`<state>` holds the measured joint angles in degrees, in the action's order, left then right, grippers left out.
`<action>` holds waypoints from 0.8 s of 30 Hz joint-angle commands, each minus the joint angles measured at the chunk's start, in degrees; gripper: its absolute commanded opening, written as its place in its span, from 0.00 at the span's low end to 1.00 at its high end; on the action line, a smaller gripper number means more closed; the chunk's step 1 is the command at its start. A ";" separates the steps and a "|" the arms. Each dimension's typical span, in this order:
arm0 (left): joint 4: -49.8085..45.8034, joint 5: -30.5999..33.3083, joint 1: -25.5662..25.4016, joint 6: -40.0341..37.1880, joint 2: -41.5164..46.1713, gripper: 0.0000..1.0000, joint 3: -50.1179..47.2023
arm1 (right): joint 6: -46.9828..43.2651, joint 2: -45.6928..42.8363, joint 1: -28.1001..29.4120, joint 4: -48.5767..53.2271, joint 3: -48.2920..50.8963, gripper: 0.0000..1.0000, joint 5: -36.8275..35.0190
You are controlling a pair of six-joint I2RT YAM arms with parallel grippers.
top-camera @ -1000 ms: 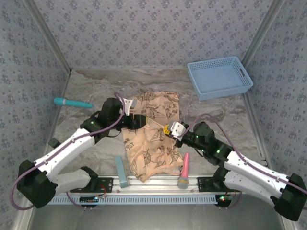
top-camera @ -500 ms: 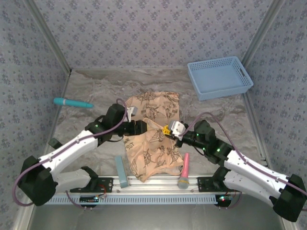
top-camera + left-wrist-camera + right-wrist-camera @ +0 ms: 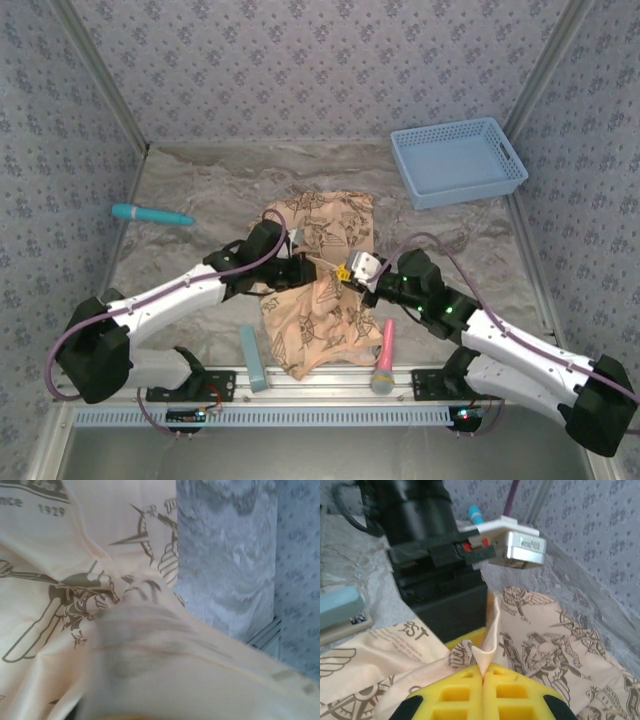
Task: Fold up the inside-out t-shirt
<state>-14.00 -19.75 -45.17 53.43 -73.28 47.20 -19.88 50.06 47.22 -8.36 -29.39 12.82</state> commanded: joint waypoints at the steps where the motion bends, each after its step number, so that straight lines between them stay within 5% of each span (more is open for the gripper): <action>1: -7.45 1.05 -0.28 0.37 3.48 0.00 1.97 | 1.22 3.37 -0.25 -0.53 -2.55 0.00 -3.46; 10: -27.22 2.79 -0.10 6.21 17.00 0.00 -3.59 | 1.75 15.94 1.86 -6.59 -9.18 0.00 6.19; 13: -31.66 4.92 0.15 9.59 23.40 0.24 -7.89 | 4.01 19.26 2.04 -9.15 -11.88 0.00 10.40; 18: -40.96 10.43 4.92 16.36 38.79 0.45 -13.33 | 4.58 29.16 7.73 -9.16 -18.29 0.01 13.79; 20: -43.24 11.25 8.19 17.25 44.43 0.50 -14.43 | 6.45 34.00 12.04 -11.59 -20.08 0.06 11.92; 24: -43.26 11.06 14.35 12.78 49.22 0.71 -14.47 | 11.00 38.18 14.67 -13.78 -21.45 0.44 2.44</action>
<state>-52.25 -10.02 -33.61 65.49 -24.84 32.69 -12.67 87.11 61.58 -20.14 -49.23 20.88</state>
